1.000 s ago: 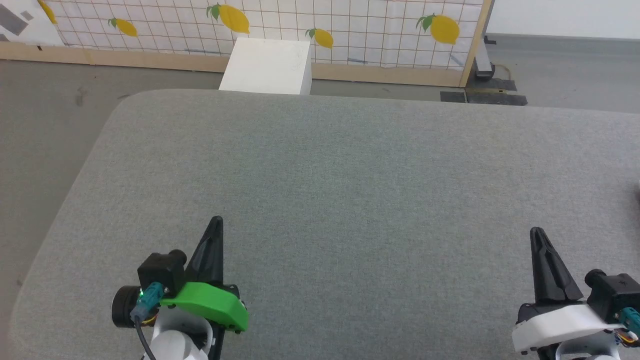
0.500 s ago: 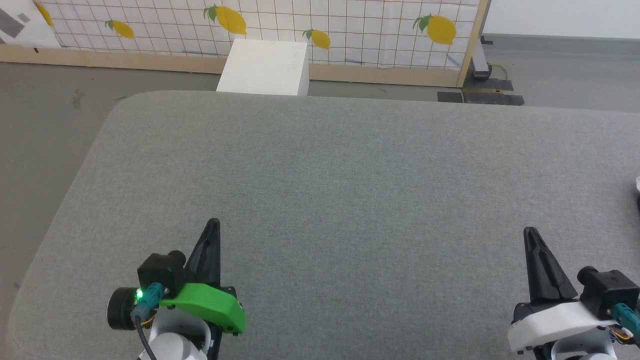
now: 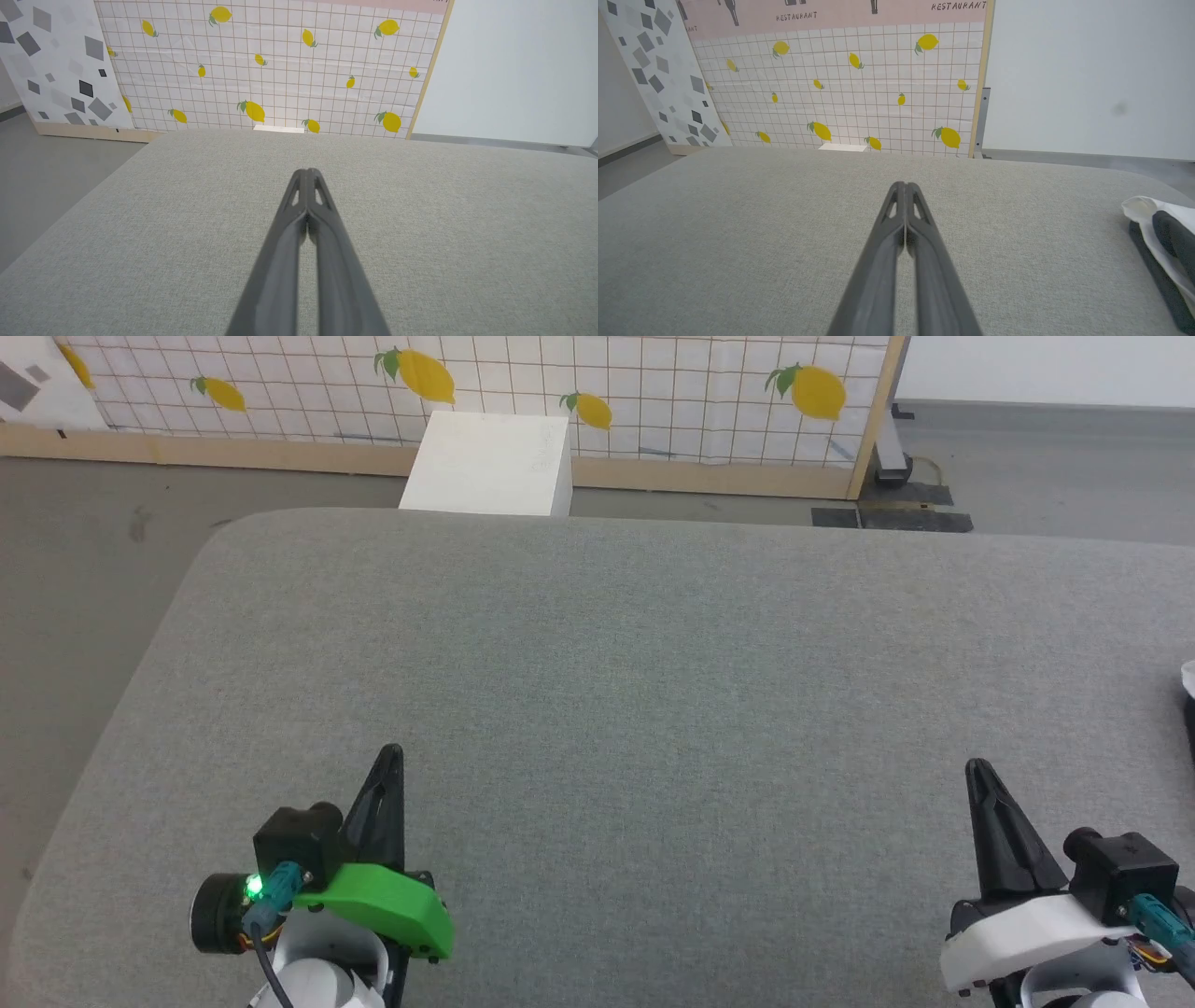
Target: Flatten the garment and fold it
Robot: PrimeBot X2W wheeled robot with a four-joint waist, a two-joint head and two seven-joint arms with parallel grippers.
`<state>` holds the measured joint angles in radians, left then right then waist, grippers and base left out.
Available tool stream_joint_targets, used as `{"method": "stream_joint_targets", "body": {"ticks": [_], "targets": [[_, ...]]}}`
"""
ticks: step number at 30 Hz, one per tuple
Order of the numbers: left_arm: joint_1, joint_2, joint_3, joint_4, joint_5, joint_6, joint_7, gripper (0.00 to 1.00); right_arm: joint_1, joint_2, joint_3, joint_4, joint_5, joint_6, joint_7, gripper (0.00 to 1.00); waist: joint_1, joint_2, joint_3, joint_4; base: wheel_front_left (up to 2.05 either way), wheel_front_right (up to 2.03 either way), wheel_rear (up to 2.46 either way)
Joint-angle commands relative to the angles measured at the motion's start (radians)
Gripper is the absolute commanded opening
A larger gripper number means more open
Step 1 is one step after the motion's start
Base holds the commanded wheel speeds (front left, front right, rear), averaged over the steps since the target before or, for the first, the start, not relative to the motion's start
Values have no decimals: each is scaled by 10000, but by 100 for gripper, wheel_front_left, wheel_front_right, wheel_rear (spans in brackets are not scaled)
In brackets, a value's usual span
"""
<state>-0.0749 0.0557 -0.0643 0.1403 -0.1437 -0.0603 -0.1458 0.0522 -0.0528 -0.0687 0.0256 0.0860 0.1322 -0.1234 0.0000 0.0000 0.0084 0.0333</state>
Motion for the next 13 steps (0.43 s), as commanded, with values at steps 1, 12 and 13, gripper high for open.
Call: {"method": "stream_joint_targets", "body": {"ticks": [1, 12, 13], "targets": [[191, -25, 61, -99, 135, 87, 61, 0, -182, 12, 47, -51, -101, -7, 41, 0, 0, 0, -2, -7, 0, 0, 0], [279, -30, 152, -303, 339, 168, 280, 0, -235, 14, 148, -83, -220, -8, 228, 0, 0, 0, -15, -58, 0, 0, 0], [288, -30, 161, -324, 360, 177, 302, 0, -241, 14, 158, -86, -232, -8, 247, 0, 0, 0, -16, -63, 0, 0, 0]]}}
